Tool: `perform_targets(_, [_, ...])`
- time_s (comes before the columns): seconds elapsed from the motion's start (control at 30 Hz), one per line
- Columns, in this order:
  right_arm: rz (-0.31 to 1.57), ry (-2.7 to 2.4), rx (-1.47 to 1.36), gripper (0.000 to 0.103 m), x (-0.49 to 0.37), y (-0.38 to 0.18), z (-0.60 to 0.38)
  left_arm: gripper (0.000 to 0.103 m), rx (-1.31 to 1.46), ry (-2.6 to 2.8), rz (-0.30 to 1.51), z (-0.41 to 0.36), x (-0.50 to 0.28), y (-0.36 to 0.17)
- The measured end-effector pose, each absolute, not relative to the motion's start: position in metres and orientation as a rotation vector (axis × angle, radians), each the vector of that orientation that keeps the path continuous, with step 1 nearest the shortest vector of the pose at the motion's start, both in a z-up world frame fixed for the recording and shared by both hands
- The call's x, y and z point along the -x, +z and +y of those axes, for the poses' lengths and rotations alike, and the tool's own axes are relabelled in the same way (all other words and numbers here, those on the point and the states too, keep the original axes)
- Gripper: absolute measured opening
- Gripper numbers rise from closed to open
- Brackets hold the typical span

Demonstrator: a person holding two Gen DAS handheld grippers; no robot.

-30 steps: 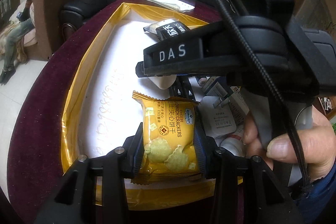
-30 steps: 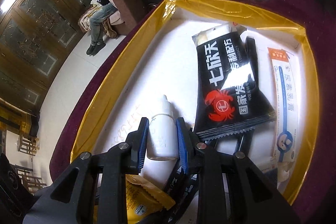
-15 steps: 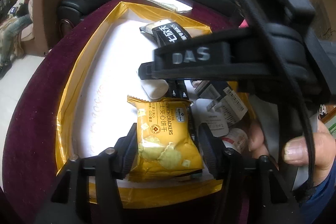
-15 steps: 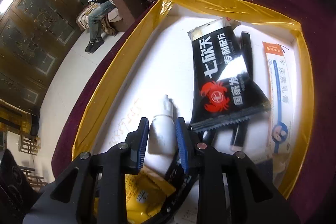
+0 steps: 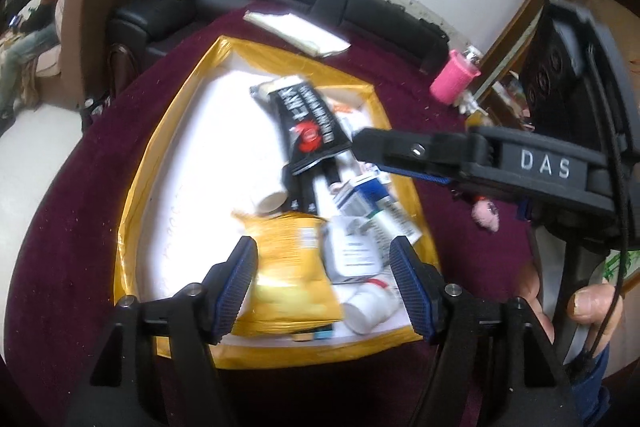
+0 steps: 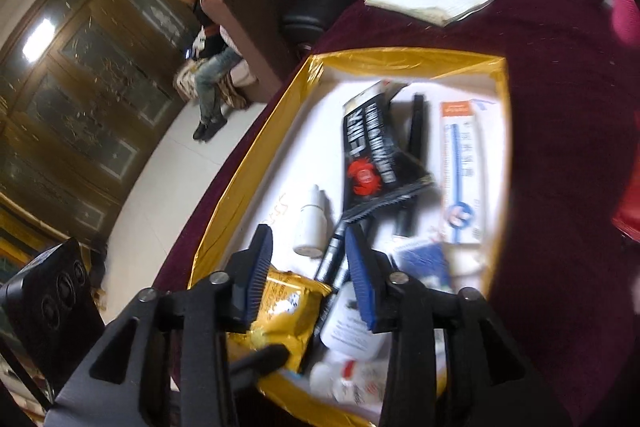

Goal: Organize objects
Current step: 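Lower both items into the tray and open both grippers, then move both grippers toward the red pouch and pink fluffy keychain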

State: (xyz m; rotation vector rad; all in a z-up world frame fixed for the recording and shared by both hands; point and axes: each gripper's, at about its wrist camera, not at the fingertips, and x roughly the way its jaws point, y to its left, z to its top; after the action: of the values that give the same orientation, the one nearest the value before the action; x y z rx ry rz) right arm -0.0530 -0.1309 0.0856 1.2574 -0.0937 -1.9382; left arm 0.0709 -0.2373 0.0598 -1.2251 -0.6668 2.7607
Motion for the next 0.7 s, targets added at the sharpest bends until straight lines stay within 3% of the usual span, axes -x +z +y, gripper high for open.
perform_targets(0.33, [-0.175, -2.142, -1.169, 0.037, 0.059, 0.111, 0.001, 0.063, 1.125, 2.722, -0.529, -0.195, -0.067, 0.089])
perform_targets(0.4, [-0.203, -2.216, -1.173, 0.046, 0.068, 0.111, 0.040, 0.063, 1.122, 2.694, -0.499, -0.180, -0.065, 0.091])
perform_targets(0.53, [-0.296, -2.336, -1.204, 0.052, 0.093, 0.098, 0.110, 0.063, 1.135, 2.653, -0.456, -0.153, -0.057, 0.094])
perform_targets(0.7, [-0.411, -2.311, -1.355, 0.052, 0.123, 0.055, 0.131, 0.063, 1.165, 2.628, -0.381, -0.124, -0.048, 0.094])
